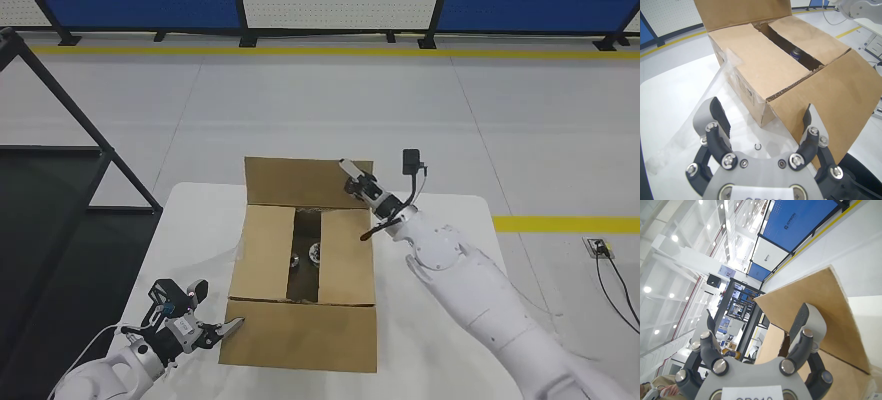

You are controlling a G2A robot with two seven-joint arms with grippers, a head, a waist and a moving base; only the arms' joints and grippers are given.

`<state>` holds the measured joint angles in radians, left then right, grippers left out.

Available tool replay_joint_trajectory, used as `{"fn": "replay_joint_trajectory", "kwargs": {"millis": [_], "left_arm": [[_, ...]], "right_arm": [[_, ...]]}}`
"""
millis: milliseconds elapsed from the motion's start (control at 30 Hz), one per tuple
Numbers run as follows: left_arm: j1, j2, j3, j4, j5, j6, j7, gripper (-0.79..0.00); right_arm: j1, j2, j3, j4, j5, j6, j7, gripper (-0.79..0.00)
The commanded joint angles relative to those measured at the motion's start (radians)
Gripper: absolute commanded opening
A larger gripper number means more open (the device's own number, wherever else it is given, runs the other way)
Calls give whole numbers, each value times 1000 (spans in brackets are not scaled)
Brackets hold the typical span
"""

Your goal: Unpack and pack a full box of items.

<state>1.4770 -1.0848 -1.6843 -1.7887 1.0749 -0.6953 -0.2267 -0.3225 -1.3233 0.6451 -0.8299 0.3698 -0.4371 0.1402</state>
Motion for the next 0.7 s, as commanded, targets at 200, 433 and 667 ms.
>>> {"fn": "replay_joint_trajectory", "kwargs": {"millis": [200,433,667], "left_arm": [[0,0,0,0,0,0,0,0],[0,0,0,0,0,0,0,0],[-3,1,16,9,13,23,2,0]], "right_arm": [[59,-77,-24,177,32,-16,19,0],[96,-132,-48,292,-32,-2,-16,0],[113,-172,-57,361,-79,25,-7,0]]}}
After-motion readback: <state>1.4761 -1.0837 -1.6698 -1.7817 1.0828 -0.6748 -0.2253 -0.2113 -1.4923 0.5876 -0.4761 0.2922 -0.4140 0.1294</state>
